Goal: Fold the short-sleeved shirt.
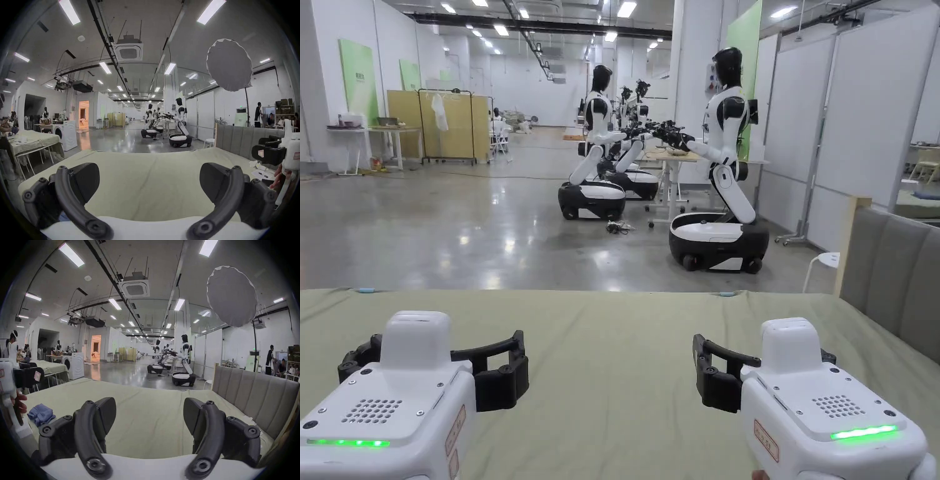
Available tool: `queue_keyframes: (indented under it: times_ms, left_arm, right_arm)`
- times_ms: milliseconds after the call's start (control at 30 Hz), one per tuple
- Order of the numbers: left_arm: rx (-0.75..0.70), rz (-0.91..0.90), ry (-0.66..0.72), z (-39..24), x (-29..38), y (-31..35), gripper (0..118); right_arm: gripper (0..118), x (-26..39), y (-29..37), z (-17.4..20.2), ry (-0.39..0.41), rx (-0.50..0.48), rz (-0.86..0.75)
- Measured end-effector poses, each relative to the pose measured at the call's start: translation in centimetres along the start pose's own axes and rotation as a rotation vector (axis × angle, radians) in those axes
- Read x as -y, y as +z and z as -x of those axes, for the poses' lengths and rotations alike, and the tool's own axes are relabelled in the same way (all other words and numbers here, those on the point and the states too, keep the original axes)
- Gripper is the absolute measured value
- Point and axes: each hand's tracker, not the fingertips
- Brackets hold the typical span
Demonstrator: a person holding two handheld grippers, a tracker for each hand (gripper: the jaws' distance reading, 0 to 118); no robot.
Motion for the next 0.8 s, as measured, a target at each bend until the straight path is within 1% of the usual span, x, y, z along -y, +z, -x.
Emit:
queue_keyframes:
  times_ms: [100, 233, 300, 367, 400, 467, 567, 633, 733, 800]
  left_arm:
    - [0.002, 0.004, -0.002, -0.3, 0.1, 0.2, 118]
    - [0.005, 0.003, -0.004, -0.4, 0.0, 0.5, 118]
    - [0.003, 0.006, -0.013, -0.5, 0.1, 0.5, 118]
    - [-0.006, 0.008, -0.021, -0.5, 0.0, 0.6, 118]
    - [-0.003, 0.007, -0.021, -0.5, 0.0, 0.7, 118]
    - [0.0, 0.007, -0.015, -0.5, 0.0, 0.7, 118]
    - [0.001, 0.009, -0.007, -0.5, 0.1, 0.7, 118]
    - [0.006, 0.01, 0.0, -0.5, 0.0, 0.8, 118]
    - [0.007, 0.006, 0.006, -0.6, -0.2, 0.8, 118]
    - [0.01, 0.004, 0.007, -0.6, -0.3, 0.9, 118]
  right_arm:
    - [92, -0.2, 0.0, 0.2, -0.001, 0.013, 0.012]
    - [92, -0.6, 0.1, -0.3, -0.083, -0.035, 0.02]
    - [92, -0.7, 0.2, -0.2, -0.07, -0.041, 0.02]
    - [92, -0.8, 0.6, 0.2, -0.041, -0.036, 0.016]
    - [92, -0.9, 0.7, 0.3, -0.041, -0.031, 0.011]
    - [92, -1.0, 1.0, 0.3, -0.053, -0.034, -0.002]
    - [92, -1.5, 1.0, 0.2, -0.09, -0.058, 0.026]
    - [92, -1.6, 1.1, 0.4, -0.107, -0.011, 0.038]
    - [92, -1.7, 0.9, 0.5, -0.079, 0.047, 0.054]
    - [92, -1.7, 0.7, 0.6, -0.081, 0.074, 0.087]
